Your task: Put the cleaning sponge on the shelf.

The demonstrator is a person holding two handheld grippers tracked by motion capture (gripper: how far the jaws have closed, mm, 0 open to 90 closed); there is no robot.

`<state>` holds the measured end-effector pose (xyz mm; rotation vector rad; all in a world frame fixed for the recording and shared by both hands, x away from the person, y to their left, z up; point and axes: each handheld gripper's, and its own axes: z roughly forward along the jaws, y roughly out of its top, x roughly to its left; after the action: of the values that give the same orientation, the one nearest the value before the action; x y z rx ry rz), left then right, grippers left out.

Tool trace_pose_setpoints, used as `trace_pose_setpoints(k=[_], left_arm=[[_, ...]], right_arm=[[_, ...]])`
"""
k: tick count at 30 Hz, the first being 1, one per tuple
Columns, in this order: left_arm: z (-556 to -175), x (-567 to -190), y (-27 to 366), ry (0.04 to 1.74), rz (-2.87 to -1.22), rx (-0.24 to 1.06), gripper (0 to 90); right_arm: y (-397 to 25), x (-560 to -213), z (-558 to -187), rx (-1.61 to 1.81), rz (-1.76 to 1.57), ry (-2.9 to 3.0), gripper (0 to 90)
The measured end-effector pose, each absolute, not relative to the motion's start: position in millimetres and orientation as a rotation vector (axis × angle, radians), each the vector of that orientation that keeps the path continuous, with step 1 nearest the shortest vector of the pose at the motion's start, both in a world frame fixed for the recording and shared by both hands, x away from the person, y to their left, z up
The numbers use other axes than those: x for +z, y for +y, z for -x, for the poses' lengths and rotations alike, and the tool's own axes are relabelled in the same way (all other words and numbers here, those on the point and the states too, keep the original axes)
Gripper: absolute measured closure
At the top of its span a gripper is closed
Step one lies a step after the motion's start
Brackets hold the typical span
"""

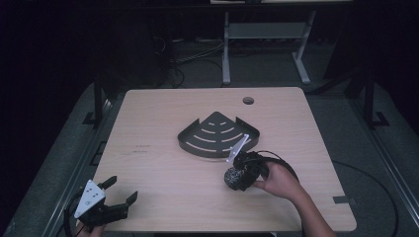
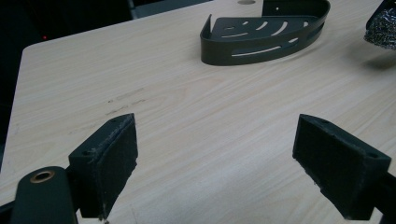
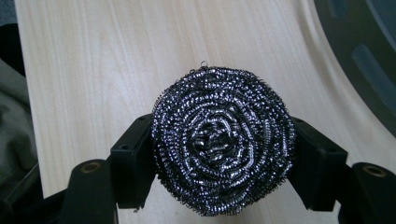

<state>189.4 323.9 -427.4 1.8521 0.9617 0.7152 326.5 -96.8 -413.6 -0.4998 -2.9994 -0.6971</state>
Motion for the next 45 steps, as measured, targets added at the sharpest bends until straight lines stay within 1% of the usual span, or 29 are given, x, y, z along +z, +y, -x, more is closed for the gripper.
trace_pose_setpoints(k=[22, 45], left_arm=[[-190.0, -427.4, 324.6, 0.968, -1.849, 0.721, 13.3], [-189.7, -427.1, 325.7, 0.969, -1.844, 0.722, 13.3]], right_arm=[[-90.1, -388.6, -340.5, -0.699, 0.454, -3.005, 31.7], [-86.6, -373.9, -365.6, -0.704, 0.476, -2.986, 31.6]])
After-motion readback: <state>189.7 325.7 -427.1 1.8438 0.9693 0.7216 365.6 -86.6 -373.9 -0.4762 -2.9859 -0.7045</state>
